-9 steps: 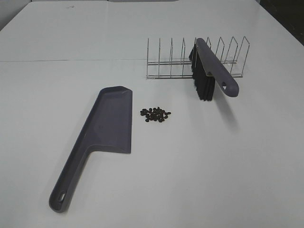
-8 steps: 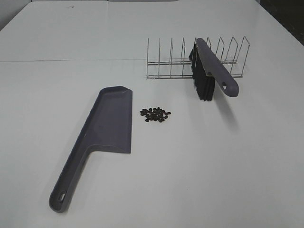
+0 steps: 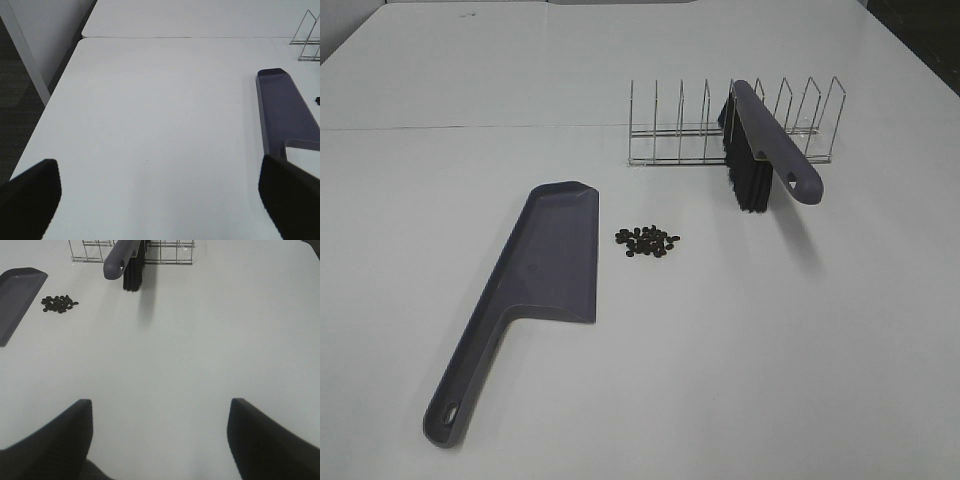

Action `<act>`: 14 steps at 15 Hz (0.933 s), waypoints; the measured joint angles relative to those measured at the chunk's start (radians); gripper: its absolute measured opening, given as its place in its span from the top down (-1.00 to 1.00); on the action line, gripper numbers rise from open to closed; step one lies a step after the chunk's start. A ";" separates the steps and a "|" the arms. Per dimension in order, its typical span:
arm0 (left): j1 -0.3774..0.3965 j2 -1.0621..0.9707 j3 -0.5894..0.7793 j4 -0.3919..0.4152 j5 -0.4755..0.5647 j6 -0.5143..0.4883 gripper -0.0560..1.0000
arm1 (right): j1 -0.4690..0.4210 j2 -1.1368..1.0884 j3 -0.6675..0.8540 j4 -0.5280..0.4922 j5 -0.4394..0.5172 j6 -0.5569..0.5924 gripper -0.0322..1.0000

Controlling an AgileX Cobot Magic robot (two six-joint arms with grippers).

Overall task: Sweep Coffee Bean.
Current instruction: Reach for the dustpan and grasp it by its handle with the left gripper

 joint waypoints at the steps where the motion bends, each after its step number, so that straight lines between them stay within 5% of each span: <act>1: 0.000 0.000 0.000 0.000 0.000 0.000 -0.98 | 0.000 0.000 0.000 0.000 0.000 0.000 -0.26; 14: 0.000 0.000 0.000 0.000 0.000 0.000 -0.98 | 0.000 0.000 0.000 0.000 0.000 0.000 -0.26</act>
